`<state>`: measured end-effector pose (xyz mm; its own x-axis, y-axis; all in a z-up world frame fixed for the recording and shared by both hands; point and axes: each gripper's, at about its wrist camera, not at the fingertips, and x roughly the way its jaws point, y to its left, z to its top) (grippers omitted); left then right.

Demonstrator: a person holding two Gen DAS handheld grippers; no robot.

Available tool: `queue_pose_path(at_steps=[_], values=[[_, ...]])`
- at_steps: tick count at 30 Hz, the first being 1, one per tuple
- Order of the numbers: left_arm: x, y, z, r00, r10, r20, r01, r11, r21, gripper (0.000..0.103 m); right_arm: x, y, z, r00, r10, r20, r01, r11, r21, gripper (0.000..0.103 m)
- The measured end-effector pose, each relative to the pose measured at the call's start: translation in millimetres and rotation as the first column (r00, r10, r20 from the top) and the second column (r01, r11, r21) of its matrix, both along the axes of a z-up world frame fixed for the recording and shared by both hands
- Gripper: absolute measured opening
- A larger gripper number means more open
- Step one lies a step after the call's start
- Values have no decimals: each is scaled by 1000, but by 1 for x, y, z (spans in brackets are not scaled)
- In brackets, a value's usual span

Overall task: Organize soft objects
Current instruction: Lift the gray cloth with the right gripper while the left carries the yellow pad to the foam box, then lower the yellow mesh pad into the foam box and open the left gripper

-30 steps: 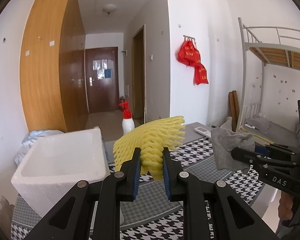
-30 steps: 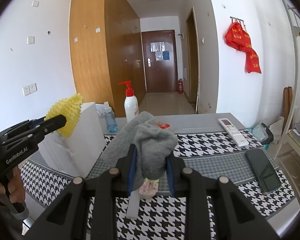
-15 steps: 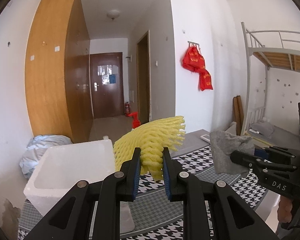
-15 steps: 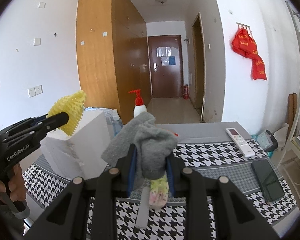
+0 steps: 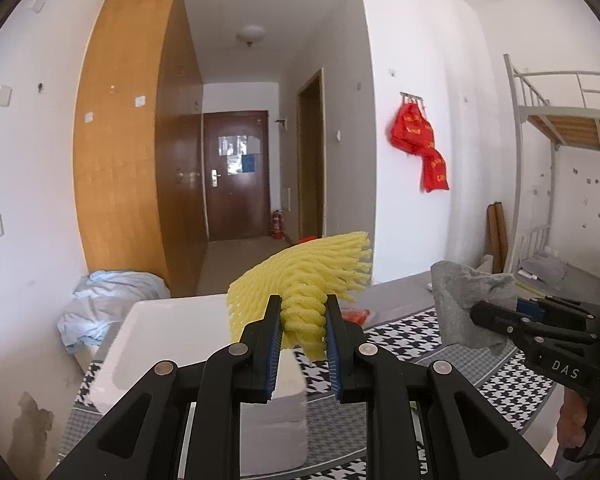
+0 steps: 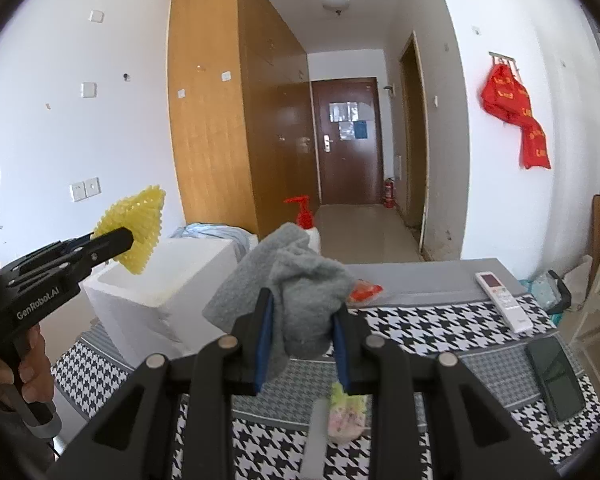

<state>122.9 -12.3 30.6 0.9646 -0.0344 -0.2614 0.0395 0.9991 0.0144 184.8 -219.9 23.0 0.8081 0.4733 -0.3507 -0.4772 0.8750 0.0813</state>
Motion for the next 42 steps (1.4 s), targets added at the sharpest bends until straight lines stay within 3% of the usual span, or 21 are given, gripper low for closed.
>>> queue_pose_path(at_steps=[17,42], values=[[-3,33,3,992,128,-12,-128,992,-4,21,4,35,5,991,131,14,-131,991,8,31],[20,55,2,973,220,-63,-221,975,-1,21,15,83,9,971,239,-5,-239,971,-29,31]])
